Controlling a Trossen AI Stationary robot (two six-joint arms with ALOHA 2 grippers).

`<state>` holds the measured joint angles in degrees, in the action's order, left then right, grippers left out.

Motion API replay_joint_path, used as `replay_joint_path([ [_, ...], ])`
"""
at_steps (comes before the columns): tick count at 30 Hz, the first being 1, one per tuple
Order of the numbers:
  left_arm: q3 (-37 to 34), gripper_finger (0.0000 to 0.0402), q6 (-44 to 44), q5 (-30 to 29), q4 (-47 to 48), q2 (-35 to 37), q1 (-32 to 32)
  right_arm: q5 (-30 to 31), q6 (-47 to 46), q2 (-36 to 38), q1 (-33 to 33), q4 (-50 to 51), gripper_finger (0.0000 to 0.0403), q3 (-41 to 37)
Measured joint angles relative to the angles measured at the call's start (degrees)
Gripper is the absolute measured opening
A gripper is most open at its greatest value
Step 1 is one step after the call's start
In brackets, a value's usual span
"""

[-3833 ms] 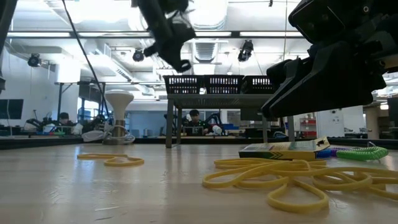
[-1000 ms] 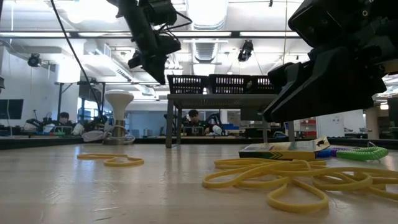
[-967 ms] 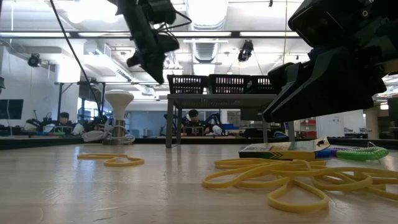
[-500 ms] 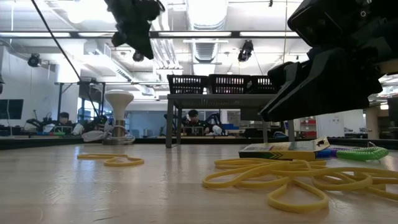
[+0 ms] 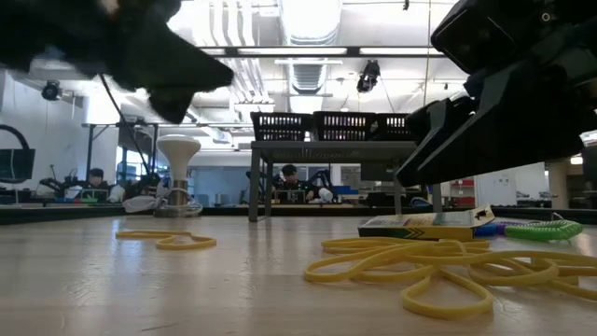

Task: Pick & Place Office Desk Supplies
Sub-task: Put the yellow rubber band into the left black bin on the shelf

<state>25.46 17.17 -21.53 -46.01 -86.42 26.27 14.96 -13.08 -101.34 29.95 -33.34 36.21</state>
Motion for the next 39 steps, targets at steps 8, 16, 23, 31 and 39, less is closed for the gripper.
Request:
replay_joint_path([
  [8,2.17,0.0012,3.42,-1.10,-21.38,-19.99,1.73,-0.02,-0.28,-3.03,-1.17,-1.58,0.0145,0.01],
  [16,10.85,0.0012,2.93,-2.70,-8.19,-25.32,1.39,-0.85,-0.18,-5.09,-1.90,4.37,0.0126,3.20],
  [23,14.61,0.0012,3.46,-5.94,4.09,-25.39,1.28,-0.43,-0.83,-5.29,-1.91,9.23,0.0067,4.28],
  [31,14.66,0.0012,3.67,-5.96,4.43,-25.39,1.28,-0.87,-0.88,-5.17,-2.10,10.12,0.0013,4.52],
  [39,14.68,0.0012,3.70,-6.06,5.23,-25.39,1.18,6.24,0.94,-0.57,-2.08,10.35,0.0008,6.05],
])
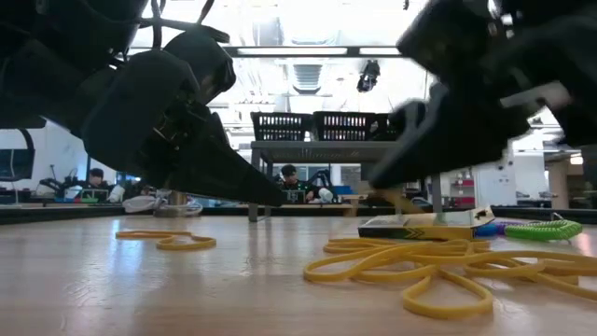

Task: Pick & Place Office Desk Supplies
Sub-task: Put the yellow rubber band into the left black bin on the shelf

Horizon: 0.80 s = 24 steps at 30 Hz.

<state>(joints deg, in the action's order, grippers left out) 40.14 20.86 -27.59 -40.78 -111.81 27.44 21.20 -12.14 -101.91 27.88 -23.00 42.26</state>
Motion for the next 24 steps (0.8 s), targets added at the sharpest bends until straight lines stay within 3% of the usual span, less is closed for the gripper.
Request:
replay_joint_path([
  [7,0.02,0.0012,0.20,-0.10,0.03,0.00,-0.02,2.77,3.71,6.85,-1.32,0.17,0.0008,0.57],
  [16,0.02,0.0012,0.22,-0.10,0.38,-0.02,-0.04,2.96,9.90,17.31,-7.62,0.24,0.0008,1.99],
  [24,0.02,0.0012,0.95,-0.10,1.44,-0.04,-0.03,2.78,14.30,20.81,-14.64,8.05,0.0008,6.72],
])
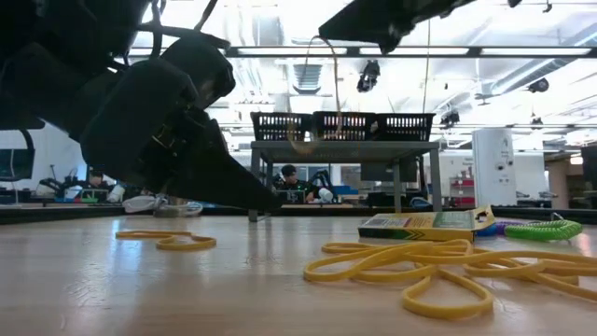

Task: Pick & Place Office Desk Supplies
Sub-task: Put the yellow rubber band into the left black bin on the shelf

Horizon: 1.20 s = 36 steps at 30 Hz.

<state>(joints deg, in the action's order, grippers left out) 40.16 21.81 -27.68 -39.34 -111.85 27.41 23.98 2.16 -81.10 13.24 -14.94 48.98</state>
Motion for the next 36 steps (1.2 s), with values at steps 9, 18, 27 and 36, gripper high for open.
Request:
replay_joint_path([
  [9,0.49,0.0008,-5.32,-12.70,-0.24,6.61,4.67,-0.71,-3.73,-4.53,-0.75,1.36,0.0008,-1.49],
  [18,0.37,0.0041,-19.96,-18.66,0.74,11.69,4.21,-3.69,-8.89,-17.87,0.08,-2.71,0.0008,-1.97],
  [27,0.33,0.0198,-8.59,-14.88,11.80,10.19,-1.72,-6.48,-8.82,-21.24,0.31,-4.08,0.0008,-0.55],
  [36,0.35,0.0245,-4.93,-14.93,10.48,6.09,-5.81,-6.66,-7.97,-20.65,1.28,-4.57,0.0008,-0.56],
])
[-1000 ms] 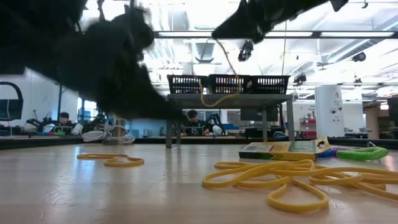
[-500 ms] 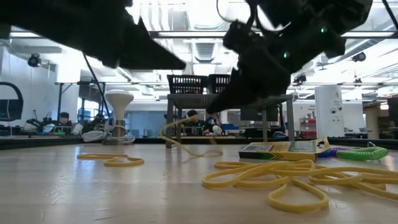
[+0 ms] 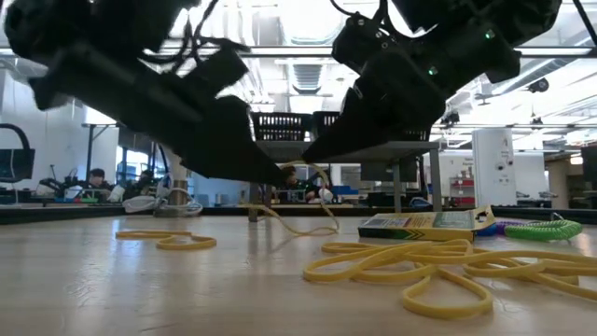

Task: Pick & Place Office Desk Supplies
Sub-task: Put the yellow rubber band into the left black bin on the shelf

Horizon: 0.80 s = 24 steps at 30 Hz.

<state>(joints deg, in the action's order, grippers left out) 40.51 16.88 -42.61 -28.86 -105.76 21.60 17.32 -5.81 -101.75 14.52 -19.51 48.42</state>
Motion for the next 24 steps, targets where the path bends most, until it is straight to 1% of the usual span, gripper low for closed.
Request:
replay_joint_path([
  [2,0.02,0.0244,-0.75,-0.36,-1.74,-0.59,-0.38,0.00,0.01,0.00,0.01,-0.21,0.0008,0.00],
  [8,0.07,0.0231,-2.07,-0.69,-2.15,-0.62,-0.43,-1.34,0.44,0.00,0.15,-0.58,0.0008,0.00],
  [10,0.07,0.0223,-2.05,-0.16,-2.21,-0.62,-0.43,-1.36,0.45,0.00,0.13,-0.58,0.0008,0.00],
  [12,0.07,0.0207,-2.01,0.21,-2.19,-0.62,-0.43,-1.36,0.45,0.00,0.11,-0.54,0.0008,0.00],
  [15,0.09,0.0158,-2.03,1.84,-2.20,-0.62,-0.34,-1.36,0.41,0.00,0.11,-0.52,0.0008,0.00],
  [20,0.09,0.0036,-2.03,6.55,-2.17,-0.62,-0.32,-1.36,-0.79,0.00,0.11,-0.44,0.0009,0.00],
  [21,0.09,0.0019,-1.98,6.93,-2.17,-0.62,-0.34,-1.41,-1.11,0.00,0.11,-0.37,0.0010,0.00],
  [22,0.09,0.0011,-1.85,7.03,-2.19,-0.62,-0.34,-1.79,-1.13,0.00,0.11,-0.11,0.0012,0.00],
  [24,0.09,0.0008,-1.81,7.11,-2.17,-0.62,-0.34,-2.39,-1.41,0.60,0.11,2.39,0.0023,0.00],
])
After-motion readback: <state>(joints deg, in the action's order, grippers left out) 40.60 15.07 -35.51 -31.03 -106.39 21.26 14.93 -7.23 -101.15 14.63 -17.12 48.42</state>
